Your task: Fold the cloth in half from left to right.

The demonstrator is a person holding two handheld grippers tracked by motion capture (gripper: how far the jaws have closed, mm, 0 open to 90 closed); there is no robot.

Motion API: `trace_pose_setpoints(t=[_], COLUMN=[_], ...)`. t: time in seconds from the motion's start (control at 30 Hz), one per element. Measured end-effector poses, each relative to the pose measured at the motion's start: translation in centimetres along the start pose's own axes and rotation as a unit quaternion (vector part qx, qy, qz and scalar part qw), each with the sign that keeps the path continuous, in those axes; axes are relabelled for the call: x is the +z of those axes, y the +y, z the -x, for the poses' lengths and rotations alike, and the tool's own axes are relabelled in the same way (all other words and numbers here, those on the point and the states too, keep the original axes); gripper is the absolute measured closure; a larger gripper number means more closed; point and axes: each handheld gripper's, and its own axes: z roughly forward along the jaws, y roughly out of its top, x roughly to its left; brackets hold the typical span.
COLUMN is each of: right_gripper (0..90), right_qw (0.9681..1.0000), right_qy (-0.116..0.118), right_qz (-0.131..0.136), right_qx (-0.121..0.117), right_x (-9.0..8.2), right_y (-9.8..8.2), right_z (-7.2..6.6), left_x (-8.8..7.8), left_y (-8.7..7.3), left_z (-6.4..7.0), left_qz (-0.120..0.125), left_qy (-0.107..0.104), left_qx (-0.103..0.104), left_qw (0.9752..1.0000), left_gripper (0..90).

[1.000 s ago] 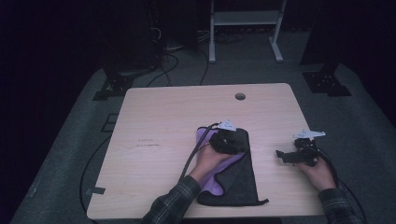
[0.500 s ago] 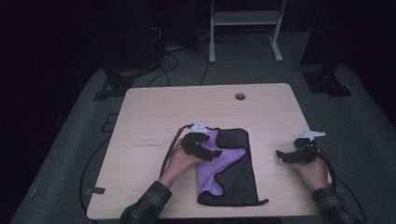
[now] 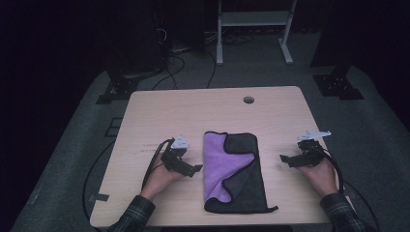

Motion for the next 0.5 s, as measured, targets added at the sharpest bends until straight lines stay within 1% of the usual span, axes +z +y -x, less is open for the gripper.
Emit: trace_pose_setpoints(t=[0.03,0.1,0.23,0.3,0.37,0.43,0.5], right_gripper=[1.2,1.2,1.2,1.2,1.2,1.2,5.1], right_qw=[1.0000,0.9999,0.9993,0.9990,0.9984,0.9978,0.9968], right_qy=[0.002,0.009,0.023,0.036,0.045,0.054,0.065], right_qz=[0.003,0.009,0.027,0.025,0.029,0.030,0.035], right_qx=[-0.001,-0.004,-0.012,-0.013,-0.017,-0.024,-0.031], right_x=[0.0,-0.1,-0.4,-0.2,0.1,0.5,0.9], right_y=[0.3,0.9,2.1,2.7,3.3,4.0,4.4], right_z=[-0.2,-0.5,-1.5,-2.0,-2.7,-3.3,-4.0], left_x=[-0.1,-0.2,-0.3,-0.2,-0.2,-0.3,-0.3], left_y=[-0.4,-0.9,-1.8,-2.1,-2.3,-2.4,-2.5], left_z=[-0.1,-0.5,-0.9,-1.2,-1.4,-1.5,-1.6], left_qz=[-0.004,-0.010,-0.019,-0.026,-0.026,-0.026,-0.022], left_qy=[0.005,0.006,0.018,0.016,0.029,0.033,0.032], left_qx=[-0.001,-0.005,-0.005,-0.006,0.000,0.002,0.006], left_qw=[1.0000,0.9999,0.9997,0.9995,0.9992,0.9991,0.9992], left_gripper=[0.0,0.0,0.0,0.0,0.0,0.0,0.0])
